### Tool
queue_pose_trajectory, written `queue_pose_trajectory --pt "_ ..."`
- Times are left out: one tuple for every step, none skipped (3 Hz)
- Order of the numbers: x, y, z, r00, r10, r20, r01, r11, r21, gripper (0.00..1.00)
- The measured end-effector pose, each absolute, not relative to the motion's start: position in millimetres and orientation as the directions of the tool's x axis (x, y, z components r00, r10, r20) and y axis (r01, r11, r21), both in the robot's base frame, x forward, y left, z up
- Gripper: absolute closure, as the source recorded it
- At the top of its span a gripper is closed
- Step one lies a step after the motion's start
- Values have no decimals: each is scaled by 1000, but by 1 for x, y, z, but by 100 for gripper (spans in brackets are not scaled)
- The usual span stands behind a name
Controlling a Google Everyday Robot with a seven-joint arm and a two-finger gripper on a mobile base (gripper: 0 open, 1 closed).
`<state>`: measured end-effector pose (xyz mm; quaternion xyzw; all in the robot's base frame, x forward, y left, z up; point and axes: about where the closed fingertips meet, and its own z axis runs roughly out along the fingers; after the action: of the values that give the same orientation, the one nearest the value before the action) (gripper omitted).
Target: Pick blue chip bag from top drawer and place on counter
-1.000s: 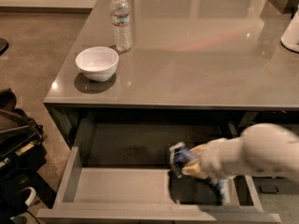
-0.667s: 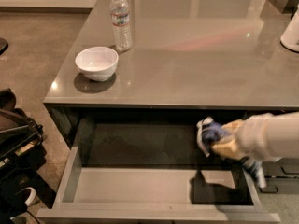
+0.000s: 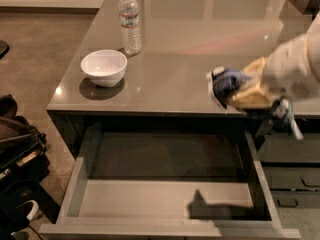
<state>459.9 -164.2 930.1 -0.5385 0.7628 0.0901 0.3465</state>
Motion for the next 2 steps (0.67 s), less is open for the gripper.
queue_pose_trajectory --pt "501 -127 969 -66 -758 -649 -925 291 -246 100" --pt "553 -95 990 15 -743 -669 -941 216 -261 100"
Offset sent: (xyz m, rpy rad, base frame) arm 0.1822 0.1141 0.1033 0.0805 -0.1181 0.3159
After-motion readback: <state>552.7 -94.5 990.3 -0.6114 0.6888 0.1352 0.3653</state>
